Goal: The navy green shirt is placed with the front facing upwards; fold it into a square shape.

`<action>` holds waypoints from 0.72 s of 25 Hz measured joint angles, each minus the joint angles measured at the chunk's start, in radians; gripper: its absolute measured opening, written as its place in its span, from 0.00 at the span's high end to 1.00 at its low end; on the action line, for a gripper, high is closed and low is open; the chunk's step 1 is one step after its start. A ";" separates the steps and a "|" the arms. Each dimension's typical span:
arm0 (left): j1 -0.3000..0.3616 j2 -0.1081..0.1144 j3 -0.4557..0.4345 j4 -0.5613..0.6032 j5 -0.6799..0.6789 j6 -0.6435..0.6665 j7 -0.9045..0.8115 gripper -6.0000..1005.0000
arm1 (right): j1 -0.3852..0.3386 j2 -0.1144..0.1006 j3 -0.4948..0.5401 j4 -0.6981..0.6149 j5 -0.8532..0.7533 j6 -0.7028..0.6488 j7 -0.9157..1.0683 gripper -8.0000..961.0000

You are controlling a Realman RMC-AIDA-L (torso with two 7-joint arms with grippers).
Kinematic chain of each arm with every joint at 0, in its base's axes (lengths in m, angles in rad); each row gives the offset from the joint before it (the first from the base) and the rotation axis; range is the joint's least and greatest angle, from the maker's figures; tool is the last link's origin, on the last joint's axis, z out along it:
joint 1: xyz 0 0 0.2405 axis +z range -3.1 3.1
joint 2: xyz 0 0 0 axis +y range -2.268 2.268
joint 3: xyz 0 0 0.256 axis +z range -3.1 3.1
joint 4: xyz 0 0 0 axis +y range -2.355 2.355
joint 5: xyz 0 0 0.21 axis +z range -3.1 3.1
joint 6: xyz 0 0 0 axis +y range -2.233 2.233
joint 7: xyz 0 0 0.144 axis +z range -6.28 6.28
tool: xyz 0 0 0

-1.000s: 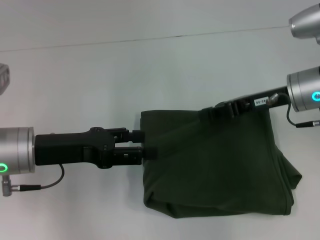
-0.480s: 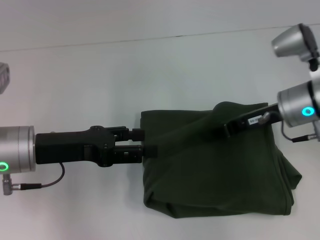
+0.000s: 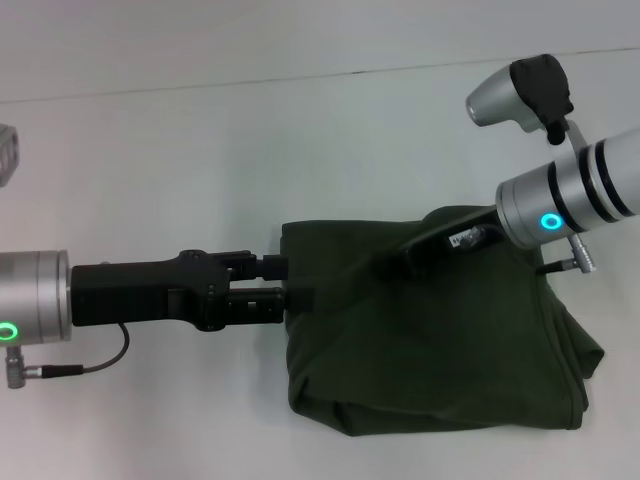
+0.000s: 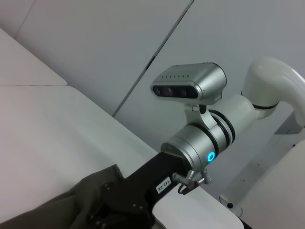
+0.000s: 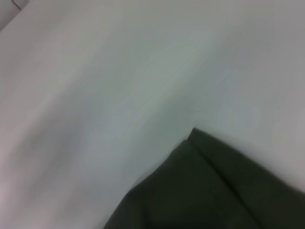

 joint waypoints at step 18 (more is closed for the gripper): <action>-0.003 -0.001 0.000 -0.003 0.000 -0.019 0.000 0.24 | 0.007 0.000 -0.010 -0.006 0.050 0.159 -0.015 0.97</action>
